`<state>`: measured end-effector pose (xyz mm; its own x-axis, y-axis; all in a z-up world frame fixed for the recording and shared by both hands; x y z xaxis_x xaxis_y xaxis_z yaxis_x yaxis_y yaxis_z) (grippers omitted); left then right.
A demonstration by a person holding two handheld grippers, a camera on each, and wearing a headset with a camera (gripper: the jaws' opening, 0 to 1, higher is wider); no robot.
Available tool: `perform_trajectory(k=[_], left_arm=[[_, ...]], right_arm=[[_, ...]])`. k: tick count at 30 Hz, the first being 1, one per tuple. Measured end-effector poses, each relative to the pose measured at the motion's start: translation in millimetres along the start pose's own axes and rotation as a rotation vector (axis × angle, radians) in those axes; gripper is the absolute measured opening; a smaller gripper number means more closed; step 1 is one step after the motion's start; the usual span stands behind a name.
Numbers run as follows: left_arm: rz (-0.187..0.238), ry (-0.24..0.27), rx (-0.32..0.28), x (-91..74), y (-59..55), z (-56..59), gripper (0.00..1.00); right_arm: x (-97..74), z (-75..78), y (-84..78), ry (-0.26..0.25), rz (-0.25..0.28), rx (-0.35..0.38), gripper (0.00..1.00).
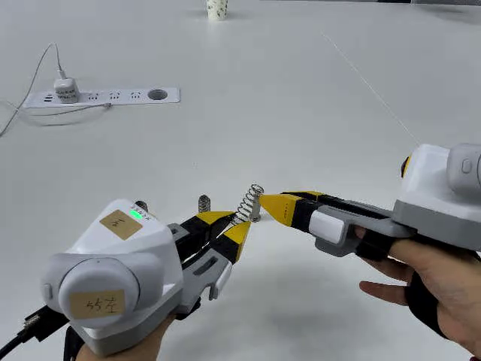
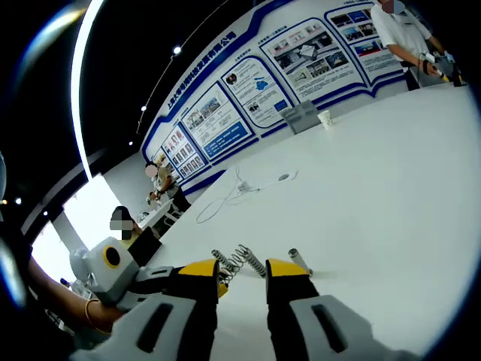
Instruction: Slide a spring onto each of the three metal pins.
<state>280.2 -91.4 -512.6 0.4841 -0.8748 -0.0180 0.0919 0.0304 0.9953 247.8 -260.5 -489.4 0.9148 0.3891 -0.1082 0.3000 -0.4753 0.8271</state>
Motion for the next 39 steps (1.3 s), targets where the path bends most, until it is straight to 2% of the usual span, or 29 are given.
perform_trajectory(k=[5, 15, 25, 30, 33, 39], left_arm=[[0.031, 0.003, -0.005, -2.4, 3.7, 1.2, 0.1], [0.077, 0.0, -0.002, -5.6, 10.1, 2.9, 0.1], [0.1, -0.006, -0.004, -5.8, 12.1, 2.8, 0.1], [0.096, -0.006, 0.003, -6.4, 12.5, 2.8, 0.1], [0.093, -0.004, 0.001, -6.5, 12.7, 3.1, 0.1], [0.068, -0.01, -0.004, -5.0, 11.9, 2.9, 0.11]], right_arm=[[5.3, -5.0, 2.1, 0.015, 0.032, 0.079, 0.22], [10.7, -7.9, 3.7, 0.028, 0.035, 0.154, 0.16], [14.5, -10.3, 3.2, 0.041, 0.049, 0.249, 0.12], [13.7, -10.7, 1.6, 0.047, 0.049, 0.28, 0.12], [13.3, -11.7, 1.1, 0.053, 0.051, 0.277, 0.12], [13.4, -14.5, 1.3, 0.073, 0.048, 0.227, 0.11]])
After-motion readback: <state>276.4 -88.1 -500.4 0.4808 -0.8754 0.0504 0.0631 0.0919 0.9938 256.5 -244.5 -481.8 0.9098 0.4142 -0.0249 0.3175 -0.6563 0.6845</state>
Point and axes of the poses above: the centre of the closed fingertips' face, and the gripper's own axes: x roughly forward along the fingers, z roughly to its right, y roughly out of its top, the point moved 10 cm from there along -x, roughly backward along the fingers, and after that the axes turned 11 degrees about z, right-handed, at the moved point
